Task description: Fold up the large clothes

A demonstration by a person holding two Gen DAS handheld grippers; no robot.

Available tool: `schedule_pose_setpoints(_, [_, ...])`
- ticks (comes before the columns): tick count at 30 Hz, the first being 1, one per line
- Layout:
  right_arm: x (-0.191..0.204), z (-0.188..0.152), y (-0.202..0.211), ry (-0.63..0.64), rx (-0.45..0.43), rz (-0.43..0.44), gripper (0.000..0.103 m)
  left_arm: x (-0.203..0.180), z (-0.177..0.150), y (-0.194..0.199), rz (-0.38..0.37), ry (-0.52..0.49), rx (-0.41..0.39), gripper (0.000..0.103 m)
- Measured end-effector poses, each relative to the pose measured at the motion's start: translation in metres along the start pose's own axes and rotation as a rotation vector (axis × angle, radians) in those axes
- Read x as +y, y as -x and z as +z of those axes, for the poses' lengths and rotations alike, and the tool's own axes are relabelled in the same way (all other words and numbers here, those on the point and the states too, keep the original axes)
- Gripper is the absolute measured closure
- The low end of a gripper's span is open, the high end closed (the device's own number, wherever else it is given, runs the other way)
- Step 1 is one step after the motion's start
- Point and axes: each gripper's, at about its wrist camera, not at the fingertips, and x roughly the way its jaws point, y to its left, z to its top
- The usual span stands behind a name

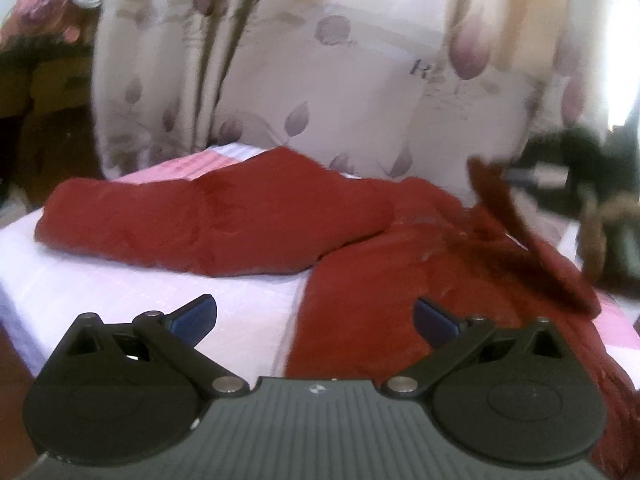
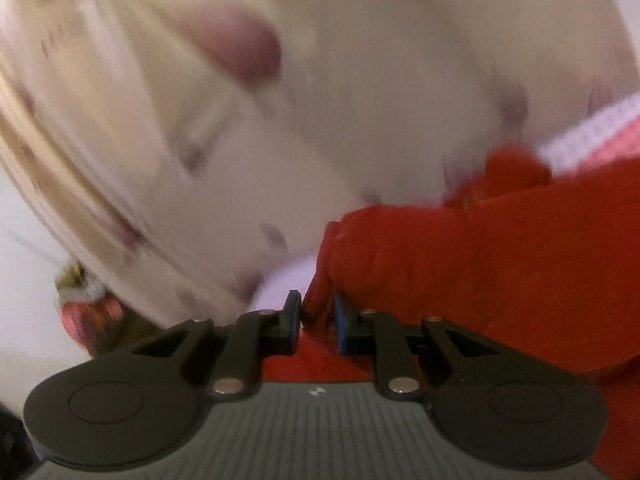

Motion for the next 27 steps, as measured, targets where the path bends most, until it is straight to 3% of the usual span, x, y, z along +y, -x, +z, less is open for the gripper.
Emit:
schedule_pose_setpoints(6, [-0.010,-0.059,-0.051,0.149,0.190,-0.131,0.084,0.007,0.012,-0.007,0.090,-0.020,0.011,0.000])
schedule_pose_setpoints(12, [-0.008,-0.069,-0.059,0.220,0.217,-0.159,0.082,0.000,0.021,-0.010,0.177,-0.072,0.018,0.000])
schedule_pose_setpoints(15, [-0.002,-0.068,-0.043,0.208,0.192,-0.105,0.047,-0.001,0.022,-0.013,0.188,-0.076,0.029,0.000])
schedule_pose_setpoints(16, [0.002,-0.069,-0.032,0.210,0.169,-0.088,0.031,-0.001,0.022,-0.013,0.190,-0.078,0.034,0.000])
schedule_pose_setpoints(17, [0.005,-0.070,-0.021,0.217,0.138,-0.075,0.025,-0.001,0.021,-0.014,0.194,-0.082,0.040,0.000])
schedule_pose_setpoints(27, [0.027,-0.115,0.040,0.337,0.095,-0.023,0.025,0.002,0.020,-0.018,0.211,-0.098,0.064,0.000])
